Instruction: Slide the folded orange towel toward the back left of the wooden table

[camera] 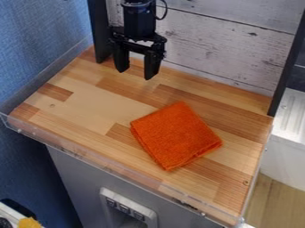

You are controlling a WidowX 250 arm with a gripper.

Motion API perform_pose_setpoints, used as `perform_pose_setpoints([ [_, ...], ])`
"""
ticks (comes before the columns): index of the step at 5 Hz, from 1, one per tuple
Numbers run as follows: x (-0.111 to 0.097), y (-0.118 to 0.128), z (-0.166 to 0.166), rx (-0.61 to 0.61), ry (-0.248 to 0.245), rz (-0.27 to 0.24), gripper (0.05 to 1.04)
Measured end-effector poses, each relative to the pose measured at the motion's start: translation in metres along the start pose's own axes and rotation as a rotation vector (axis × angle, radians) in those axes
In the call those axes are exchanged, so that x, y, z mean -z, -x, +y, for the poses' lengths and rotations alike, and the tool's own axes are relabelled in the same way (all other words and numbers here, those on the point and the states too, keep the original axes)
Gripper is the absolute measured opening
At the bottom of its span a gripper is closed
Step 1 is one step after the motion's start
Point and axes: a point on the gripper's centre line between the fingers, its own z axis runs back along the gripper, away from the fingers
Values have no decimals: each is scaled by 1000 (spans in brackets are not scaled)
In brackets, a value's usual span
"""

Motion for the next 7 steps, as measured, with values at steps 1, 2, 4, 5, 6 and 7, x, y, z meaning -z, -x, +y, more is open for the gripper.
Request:
perform_pose_setpoints([
  [1, 11, 5, -6, -43, 6, 13, 998],
  [2, 25, 12, -22, -85, 7, 27, 999],
  [4, 27, 24, -59, -208, -18, -53, 998],
  [5, 26, 28, -75, -259, -24, -94, 999],
  [6, 22, 35, -86, -306, -24, -121, 999],
  [7, 27, 41, -93, -340, -25, -121, 999],
])
